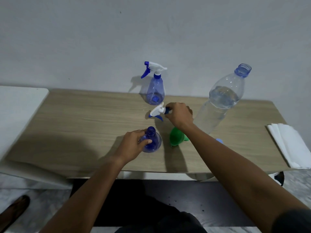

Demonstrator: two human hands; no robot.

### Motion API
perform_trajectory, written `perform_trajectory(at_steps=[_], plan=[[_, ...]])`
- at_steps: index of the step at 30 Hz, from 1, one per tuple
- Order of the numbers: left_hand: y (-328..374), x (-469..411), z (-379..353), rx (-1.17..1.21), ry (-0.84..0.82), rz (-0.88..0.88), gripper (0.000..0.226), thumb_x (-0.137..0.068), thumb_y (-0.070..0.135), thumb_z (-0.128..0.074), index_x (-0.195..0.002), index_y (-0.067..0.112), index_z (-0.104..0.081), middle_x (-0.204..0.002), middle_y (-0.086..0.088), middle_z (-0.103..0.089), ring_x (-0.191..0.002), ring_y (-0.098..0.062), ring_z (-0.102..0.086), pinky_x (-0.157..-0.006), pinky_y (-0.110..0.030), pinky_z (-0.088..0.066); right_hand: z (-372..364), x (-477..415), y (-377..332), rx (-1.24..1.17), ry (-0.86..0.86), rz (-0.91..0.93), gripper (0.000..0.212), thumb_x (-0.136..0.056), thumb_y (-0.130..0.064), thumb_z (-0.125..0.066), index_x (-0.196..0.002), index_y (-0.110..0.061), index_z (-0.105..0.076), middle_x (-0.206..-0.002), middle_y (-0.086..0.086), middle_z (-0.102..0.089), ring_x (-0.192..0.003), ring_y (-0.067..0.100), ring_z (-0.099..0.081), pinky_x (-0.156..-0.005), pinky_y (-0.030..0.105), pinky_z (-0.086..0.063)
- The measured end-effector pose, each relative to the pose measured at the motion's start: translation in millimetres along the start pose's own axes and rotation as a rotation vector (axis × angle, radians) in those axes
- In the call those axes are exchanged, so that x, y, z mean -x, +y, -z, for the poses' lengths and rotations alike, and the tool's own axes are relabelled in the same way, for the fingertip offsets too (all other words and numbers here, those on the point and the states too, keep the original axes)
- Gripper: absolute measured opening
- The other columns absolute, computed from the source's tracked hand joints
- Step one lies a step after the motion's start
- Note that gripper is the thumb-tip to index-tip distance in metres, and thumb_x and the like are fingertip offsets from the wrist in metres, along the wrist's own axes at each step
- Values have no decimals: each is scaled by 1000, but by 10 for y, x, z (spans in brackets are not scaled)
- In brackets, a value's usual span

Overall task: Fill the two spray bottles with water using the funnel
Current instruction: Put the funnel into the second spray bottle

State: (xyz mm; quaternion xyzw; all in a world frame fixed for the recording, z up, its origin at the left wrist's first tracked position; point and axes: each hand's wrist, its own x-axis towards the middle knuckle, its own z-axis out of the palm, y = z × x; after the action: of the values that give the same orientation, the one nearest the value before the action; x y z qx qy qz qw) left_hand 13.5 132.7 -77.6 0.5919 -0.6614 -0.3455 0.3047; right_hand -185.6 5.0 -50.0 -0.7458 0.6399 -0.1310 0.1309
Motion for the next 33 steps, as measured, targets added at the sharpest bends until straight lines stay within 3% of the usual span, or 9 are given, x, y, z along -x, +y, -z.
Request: perform_trajectory(at_steps=[7, 12, 16, 19, 23, 26, 29, 31, 33], plan=[[8, -49, -35, -7, 0, -24, 44, -80, 50, -60, -97, 12, -73, -89, -3, -74, -84, -20, -68, -79, -46, -54, -28, -29, 6, 45, -227, 20, 29, -83, -30, -75, -112, -34, -75, -106, -2, -74, -95, 26, -66, -73, 32, -47], [-50, -56, -68, 29, 5, -10, 38, -80, 45, -64, -103, 16, -74, -94, -2, -74, -89, -21, -70, -82, -47, -56, -61, -77, 64, -5, -316, -21, 28, -76, -30, -82, -104, -26, -79, -97, -2, -75, -90, 22, -68, -69, 28, -48], [-68, -63, -97, 7, 14, -8, 25, -85, 34, -70, -101, 15, -74, -90, -3, -74, -84, -21, -69, -80, -44, -55, -92, -99, 81, -35, -325, -50, 33, -74, -26, -85, -107, -26, -79, -100, 0, -77, -93, 21, -70, -80, 32, -57], [-58, -64, -106, -24, 32, -30, 14, -89, 23, -72, -99, 13, -74, -87, -3, -72, -80, -20, -67, -77, -41, -53, -104, -103, 86, -79, -334, -53, 41, -76, -25, -86, -116, -23, -76, -105, 1, -76, -93, 18, -67, -74, 26, -48], [-57, -63, -108, -19, 38, -24, 14, -89, 21, -73, -102, 15, -74, -90, -2, -74, -82, -20, -68, -78, -41, -54, -48, -1, 77, -165, -287, -91, 55, -78, -31, -85, -129, -23, -68, -119, -1, -72, -101, 17, -65, -78, 24, -40], [-72, -49, -117, -20, 41, -28, 14, -87, 23, -72, -99, 16, -74, -87, -1, -73, -80, -21, -67, -77, -42, -54, -4, 268, 104, -212, -107, -77, 49, -81, -37, -80, -127, -25, -69, -127, -5, -70, -117, 18, -63, -88, 25, -43], [-65, -32, -125, -27, 46, -28, 14, -87, 26, -71, -98, 17, -74, -84, -2, -72, -77, -22, -66, -75, -39, -53, -52, 708, 172, -396, 82, -61, 46, -82, -35, -78, -125, -21, -71, -126, 0, -71, -121, 21, -63, -100, 29, -46], [-47, -25, -123, -28, 44, -28, 11, -89, 21, -72, -98, 16, -74, -83, -1, -72, -77, -19, -65, -72, -28, -51, -108, 947, 248, -416, 91, -26, 58, -79, -32, -78, -134, -16, -64, -135, 4, -65, -128, 22, -56, -103, 23, -38], [-27, -24, -114, -38, 32, -27, 7, -90, 19, -71, -96, 14, -73, -81, -1, -70, -74, -17, -64, -68, -21, -46, -130, 1080, 339, -368, -5, -35, 81, -76, -29, -83, -149, -15, -49, -150, 6, -50, -139, 22, -44, -109, 22, -30]])
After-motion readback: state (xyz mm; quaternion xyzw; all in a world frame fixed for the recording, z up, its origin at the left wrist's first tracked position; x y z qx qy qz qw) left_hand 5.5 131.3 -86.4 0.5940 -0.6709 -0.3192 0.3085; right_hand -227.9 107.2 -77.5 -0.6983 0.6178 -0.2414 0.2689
